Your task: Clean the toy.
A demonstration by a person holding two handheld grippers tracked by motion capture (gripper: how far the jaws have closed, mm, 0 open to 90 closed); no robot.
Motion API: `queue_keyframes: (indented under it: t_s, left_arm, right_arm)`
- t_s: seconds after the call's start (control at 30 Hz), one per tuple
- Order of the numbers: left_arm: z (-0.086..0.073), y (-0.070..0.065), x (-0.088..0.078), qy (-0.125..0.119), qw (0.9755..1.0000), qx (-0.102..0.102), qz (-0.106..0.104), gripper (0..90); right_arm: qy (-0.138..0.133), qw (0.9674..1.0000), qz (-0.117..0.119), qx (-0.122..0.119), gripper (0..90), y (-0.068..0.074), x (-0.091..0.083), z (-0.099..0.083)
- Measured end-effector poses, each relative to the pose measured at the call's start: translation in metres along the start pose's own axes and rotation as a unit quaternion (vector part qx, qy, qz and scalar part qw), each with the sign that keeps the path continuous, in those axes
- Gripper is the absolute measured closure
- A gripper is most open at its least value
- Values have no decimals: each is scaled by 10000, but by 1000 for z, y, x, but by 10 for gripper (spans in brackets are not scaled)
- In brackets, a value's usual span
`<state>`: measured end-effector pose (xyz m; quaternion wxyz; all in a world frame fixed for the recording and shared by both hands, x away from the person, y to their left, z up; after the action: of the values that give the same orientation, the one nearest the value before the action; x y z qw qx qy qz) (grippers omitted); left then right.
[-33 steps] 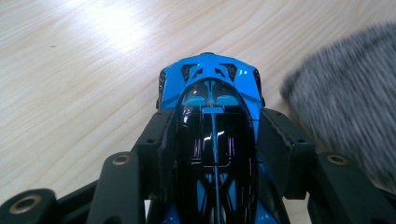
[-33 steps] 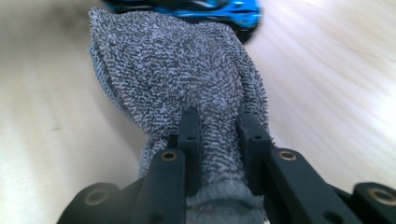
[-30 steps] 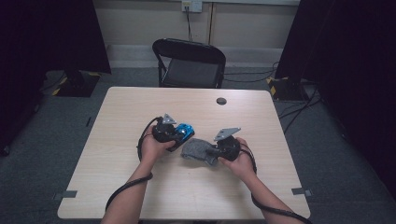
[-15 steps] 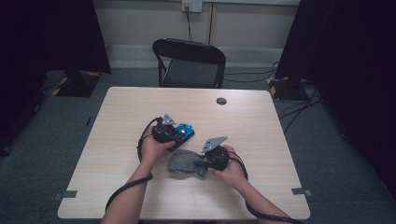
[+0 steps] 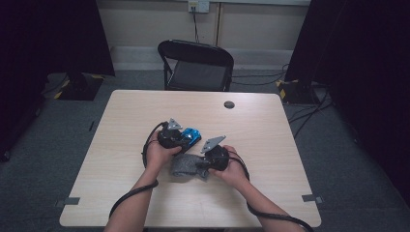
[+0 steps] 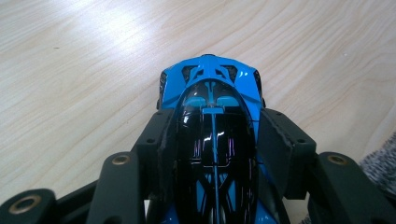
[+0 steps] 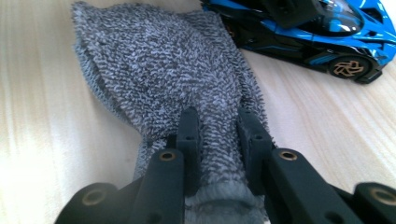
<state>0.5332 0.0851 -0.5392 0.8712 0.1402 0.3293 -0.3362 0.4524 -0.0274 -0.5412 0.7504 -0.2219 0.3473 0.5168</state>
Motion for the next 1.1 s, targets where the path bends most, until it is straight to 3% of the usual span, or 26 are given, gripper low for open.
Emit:
queue_keyframes:
  t_s: [0.43,1.1]
  left_arm:
    - [-1,0,-1,8,10000,-8,-9,477]
    - [-1,0,-1,-23,10000,-12,-8,478]
  right_arm:
    - [72,9999,-113,10,738,-8,4,3]
    - [103,9992,-332,173,740,-33,6,5]
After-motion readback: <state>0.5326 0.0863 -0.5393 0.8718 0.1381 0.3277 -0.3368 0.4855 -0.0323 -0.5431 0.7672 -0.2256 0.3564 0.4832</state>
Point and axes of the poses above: each handheld gripper's, and its own axes: x roughly forward along the jaws, z roughly out of its top, y roughly to its left, the point moved 9 cm from there along x, roughly forward along the jaws, and after that the axes turned 2 degrees about z, right-handed, at the moved point
